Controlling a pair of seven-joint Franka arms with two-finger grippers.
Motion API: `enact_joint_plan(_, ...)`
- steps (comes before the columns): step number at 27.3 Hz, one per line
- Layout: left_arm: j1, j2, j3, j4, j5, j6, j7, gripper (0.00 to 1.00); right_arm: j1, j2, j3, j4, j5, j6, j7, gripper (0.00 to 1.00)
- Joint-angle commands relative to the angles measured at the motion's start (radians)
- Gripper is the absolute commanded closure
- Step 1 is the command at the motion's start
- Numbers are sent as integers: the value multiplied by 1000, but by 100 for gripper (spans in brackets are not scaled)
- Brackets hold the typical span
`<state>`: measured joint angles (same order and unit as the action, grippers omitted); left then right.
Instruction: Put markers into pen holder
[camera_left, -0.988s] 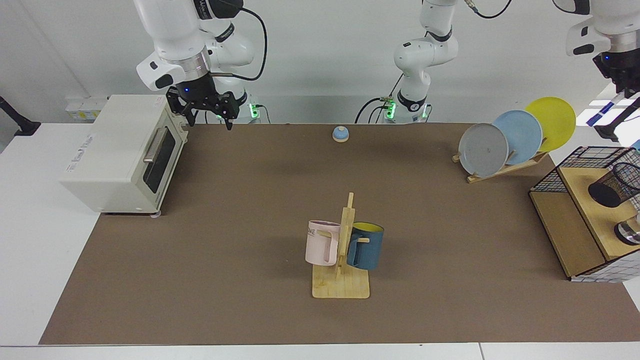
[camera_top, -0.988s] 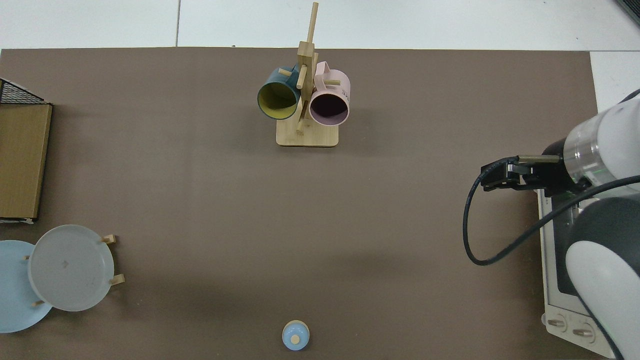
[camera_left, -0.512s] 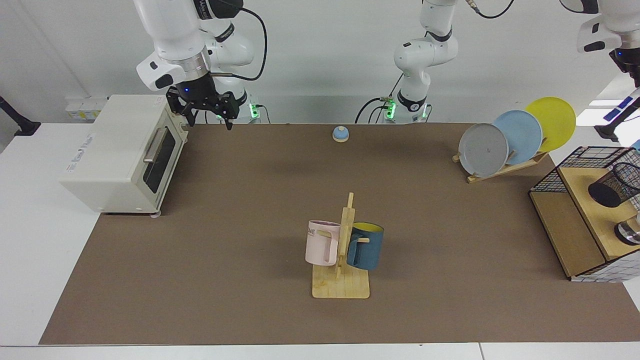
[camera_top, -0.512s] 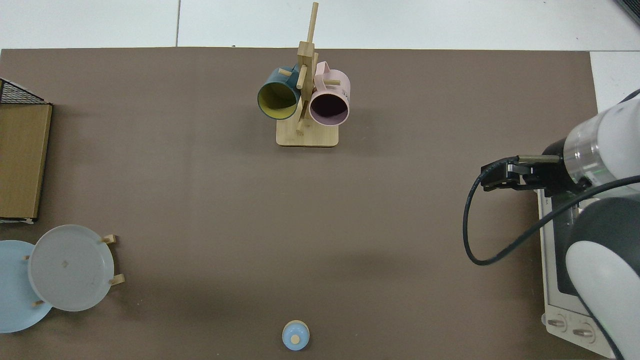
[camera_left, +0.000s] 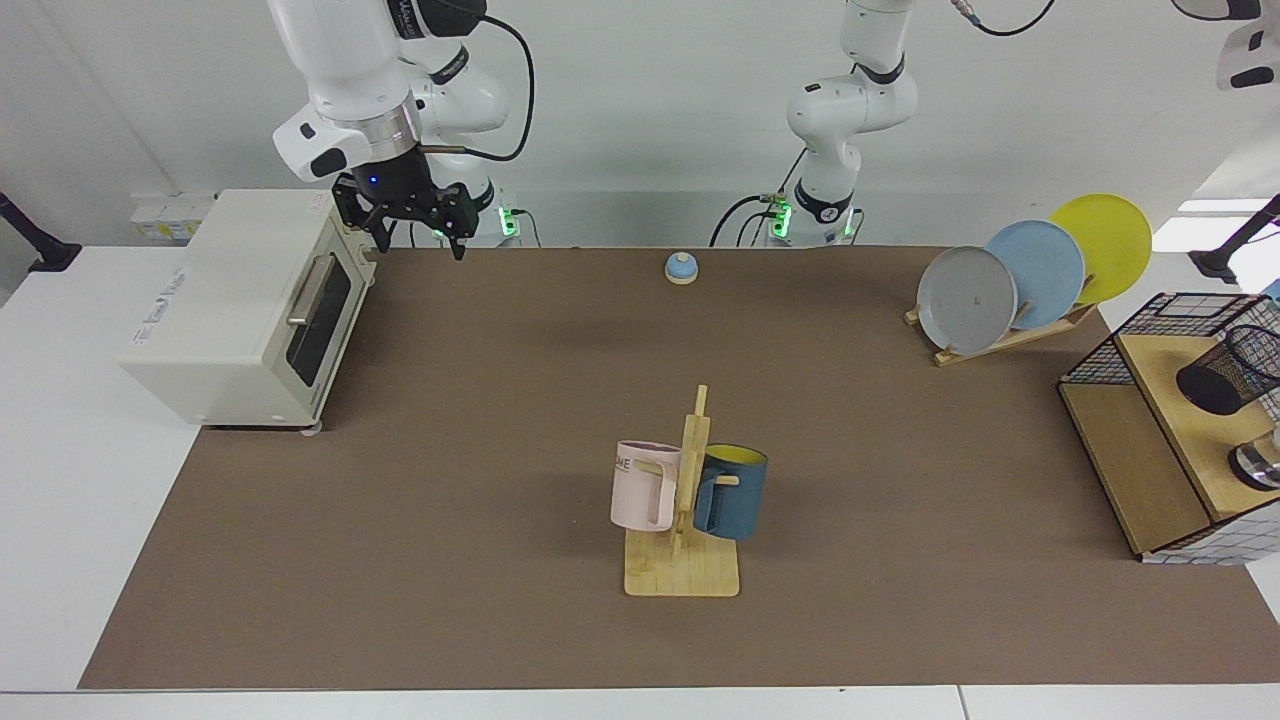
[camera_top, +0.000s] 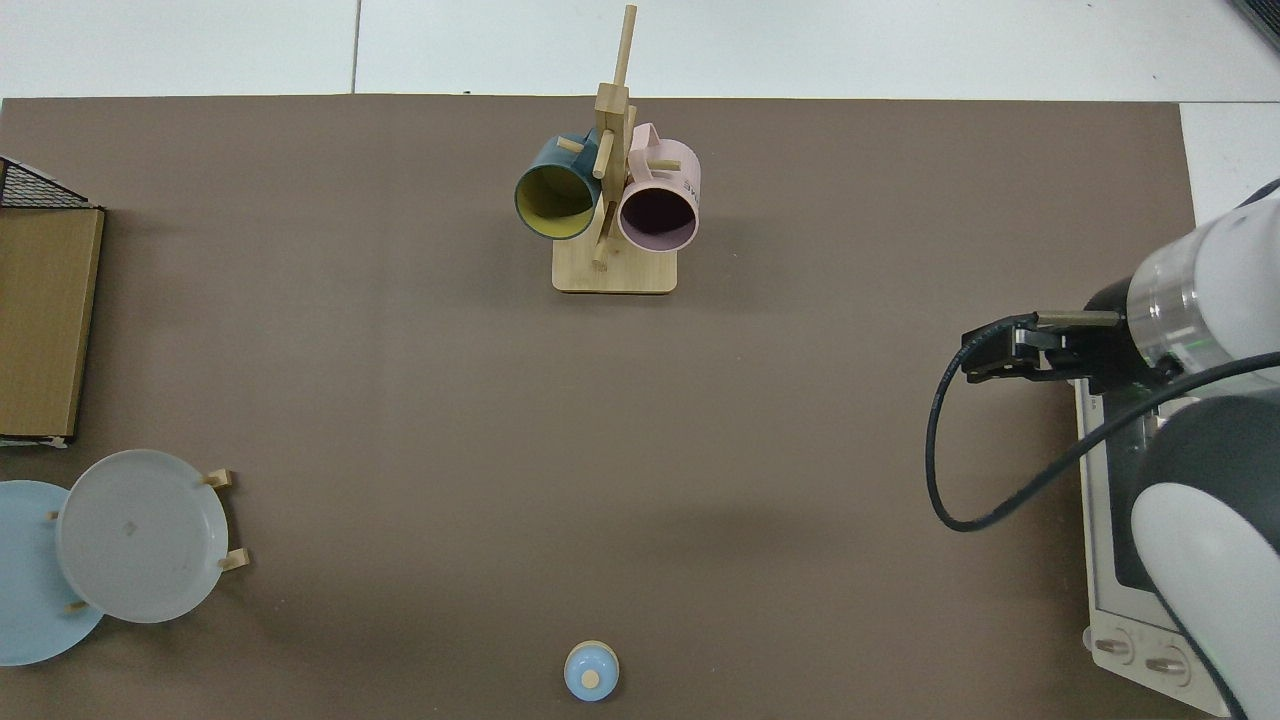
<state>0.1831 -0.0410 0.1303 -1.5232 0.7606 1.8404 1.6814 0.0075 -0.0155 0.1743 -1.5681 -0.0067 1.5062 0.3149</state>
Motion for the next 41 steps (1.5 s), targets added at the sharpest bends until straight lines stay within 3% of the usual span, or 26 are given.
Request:
enact_joint_plan(1, -66, 39, 92, 21, 6, 36, 24, 100, -18, -17, 11, -20, 21, 12, 10, 0)
enact_joint_plan(6, -96, 50, 135, 21, 11, 69, 23, 100, -18, -17, 11, -20, 21, 11, 10, 0)
enact_joint_plan(19, -99, 157, 149, 31, 63, 132, 17, 100, -18, -17, 11, -20, 21, 11, 10, 0)
enact_joint_plan(25, -102, 184, 232, 18, 55, 217, 11, 100, -18, -17, 11, -20, 21, 11, 10, 0)
enact_joint_plan(41, -99, 266, 279, 1, 37, 275, -149, 100, -18, -17, 11, -20, 21, 11, 10, 0)
